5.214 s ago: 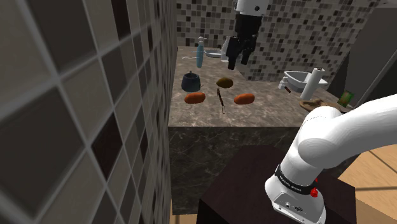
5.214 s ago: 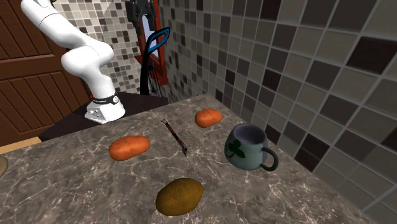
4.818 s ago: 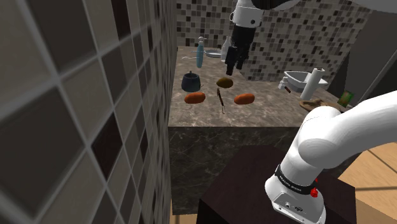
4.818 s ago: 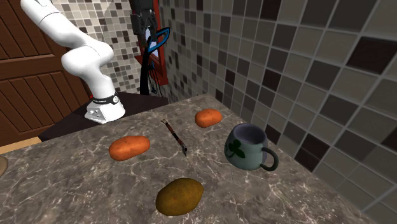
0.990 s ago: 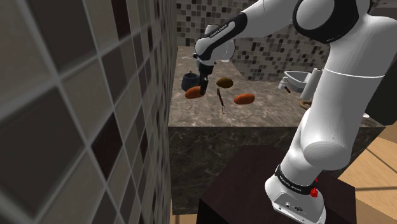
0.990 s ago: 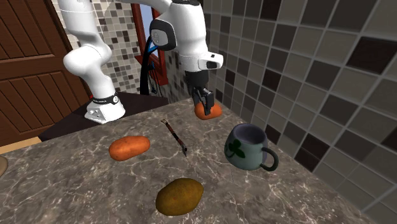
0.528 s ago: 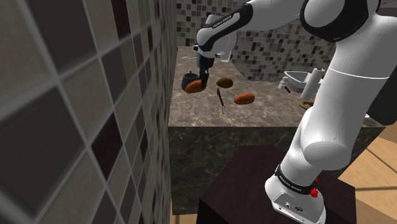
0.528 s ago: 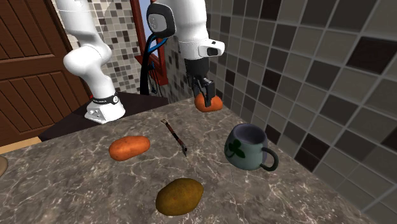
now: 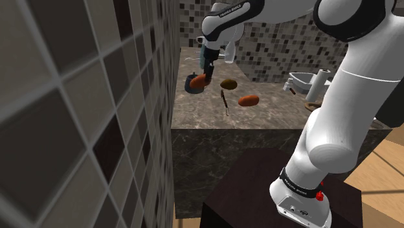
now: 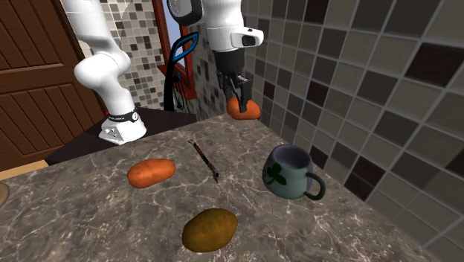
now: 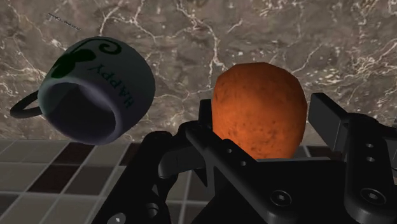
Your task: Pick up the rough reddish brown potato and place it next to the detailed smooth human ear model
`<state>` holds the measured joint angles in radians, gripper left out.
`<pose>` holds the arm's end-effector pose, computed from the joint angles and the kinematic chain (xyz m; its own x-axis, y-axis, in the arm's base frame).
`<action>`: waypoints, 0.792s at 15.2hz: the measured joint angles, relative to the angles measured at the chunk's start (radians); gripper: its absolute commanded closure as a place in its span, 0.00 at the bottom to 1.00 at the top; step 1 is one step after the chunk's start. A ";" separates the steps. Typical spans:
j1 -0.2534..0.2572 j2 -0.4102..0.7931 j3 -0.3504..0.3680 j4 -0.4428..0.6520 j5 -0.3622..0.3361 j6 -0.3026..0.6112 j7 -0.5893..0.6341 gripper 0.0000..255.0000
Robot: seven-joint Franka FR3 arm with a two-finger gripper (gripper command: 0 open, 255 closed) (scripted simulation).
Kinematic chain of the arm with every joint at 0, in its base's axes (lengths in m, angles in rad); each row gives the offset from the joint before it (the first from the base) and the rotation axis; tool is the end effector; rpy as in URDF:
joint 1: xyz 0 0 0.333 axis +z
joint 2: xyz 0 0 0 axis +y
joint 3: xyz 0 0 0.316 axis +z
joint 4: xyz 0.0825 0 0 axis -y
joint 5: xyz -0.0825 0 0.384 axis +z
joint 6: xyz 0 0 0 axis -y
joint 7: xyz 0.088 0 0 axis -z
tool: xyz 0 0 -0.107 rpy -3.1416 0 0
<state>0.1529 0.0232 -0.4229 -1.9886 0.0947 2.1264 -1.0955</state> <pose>0.5525 -0.1472 0.4628 0.7023 0.7017 0.1202 0.6994 -0.7115 0.0672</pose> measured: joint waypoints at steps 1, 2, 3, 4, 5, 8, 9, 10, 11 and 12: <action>0.000 -0.002 0.000 0.010 -0.002 -0.013 0.002 1.00; 0.001 -0.008 0.000 0.020 -0.005 -0.027 0.005 1.00; 0.000 -0.009 0.000 0.027 -0.006 -0.034 0.006 1.00; -0.002 -0.025 -0.002 0.016 -0.013 -0.039 0.004 1.00; -0.006 -0.048 -0.007 -0.010 -0.023 -0.035 -0.001 1.00; -0.023 -0.143 -0.019 -0.111 -0.066 -0.021 -0.010 1.00; -0.032 -0.173 -0.025 -0.137 -0.079 -0.022 -0.018 1.00; -0.042 -0.195 -0.033 -0.152 -0.090 -0.029 -0.029 1.00; -0.052 -0.237 -0.035 -0.191 -0.110 -0.027 -0.030 1.00; -0.062 -0.267 -0.041 -0.219 -0.125 -0.027 -0.037 1.00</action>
<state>0.0907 -0.2439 -0.4635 -2.2072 -0.0303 2.0990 -1.1327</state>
